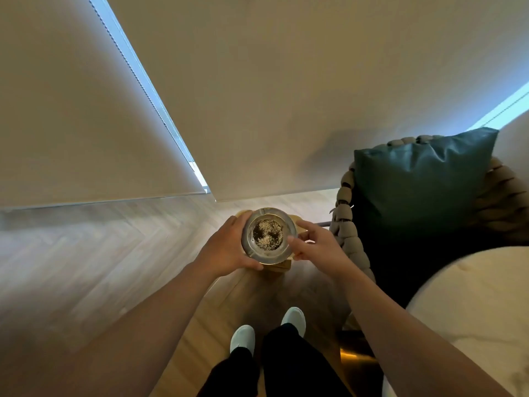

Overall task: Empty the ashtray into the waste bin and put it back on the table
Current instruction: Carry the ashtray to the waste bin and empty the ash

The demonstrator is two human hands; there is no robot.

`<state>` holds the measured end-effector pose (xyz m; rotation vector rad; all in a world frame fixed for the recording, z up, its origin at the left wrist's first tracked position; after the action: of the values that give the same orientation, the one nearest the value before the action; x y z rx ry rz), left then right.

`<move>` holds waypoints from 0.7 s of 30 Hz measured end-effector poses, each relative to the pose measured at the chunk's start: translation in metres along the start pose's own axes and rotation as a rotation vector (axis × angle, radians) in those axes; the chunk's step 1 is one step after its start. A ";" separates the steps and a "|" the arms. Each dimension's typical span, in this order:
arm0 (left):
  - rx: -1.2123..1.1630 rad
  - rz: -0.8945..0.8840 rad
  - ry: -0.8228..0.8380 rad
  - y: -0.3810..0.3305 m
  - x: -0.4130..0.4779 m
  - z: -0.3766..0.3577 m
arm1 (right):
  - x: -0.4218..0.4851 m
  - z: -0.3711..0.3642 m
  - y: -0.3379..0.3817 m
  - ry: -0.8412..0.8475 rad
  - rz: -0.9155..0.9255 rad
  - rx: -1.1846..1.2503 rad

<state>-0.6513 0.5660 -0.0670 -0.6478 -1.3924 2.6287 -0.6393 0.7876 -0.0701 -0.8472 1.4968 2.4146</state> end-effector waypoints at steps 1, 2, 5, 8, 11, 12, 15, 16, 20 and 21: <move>0.002 0.013 -0.008 0.005 0.007 -0.003 | 0.011 0.001 -0.006 0.008 -0.040 0.077; 0.003 0.020 -0.012 0.009 0.014 -0.006 | 0.020 0.002 -0.011 0.014 -0.084 0.158; 0.015 0.025 -0.023 0.021 0.033 -0.014 | 0.045 0.001 -0.027 0.020 -0.201 0.360; 0.018 0.033 -0.015 0.039 0.054 -0.026 | 0.068 -0.004 -0.044 0.019 -0.268 0.424; 0.020 0.039 0.017 0.060 0.072 -0.037 | 0.089 -0.011 -0.063 0.002 -0.329 0.442; 0.021 0.034 0.027 0.067 0.077 -0.041 | 0.095 -0.014 -0.069 -0.004 -0.346 0.442; 0.057 0.053 0.064 0.091 0.090 -0.055 | 0.113 -0.025 -0.091 -0.023 -0.387 0.439; 0.079 0.061 0.073 0.099 0.094 -0.059 | 0.119 -0.029 -0.098 -0.032 -0.400 0.438; 0.104 0.074 0.076 0.125 0.106 -0.071 | 0.137 -0.046 -0.121 -0.067 -0.450 0.453; 0.100 0.072 0.080 0.130 0.109 -0.073 | 0.141 -0.049 -0.126 -0.076 -0.457 0.459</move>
<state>-0.7057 0.5773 -0.2435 -0.7946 -1.2294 2.6751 -0.6828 0.7856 -0.2600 -0.8620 1.5347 1.6740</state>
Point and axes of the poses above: each hand's wrist, its own x-axis towards the middle knuckle, its own z-axis out of the back of the hand, y = z × x, the point moved 4 cm from there along x, towards the middle knuckle, and after that the axes turned 13 degrees about -x, right-handed, at the moved point
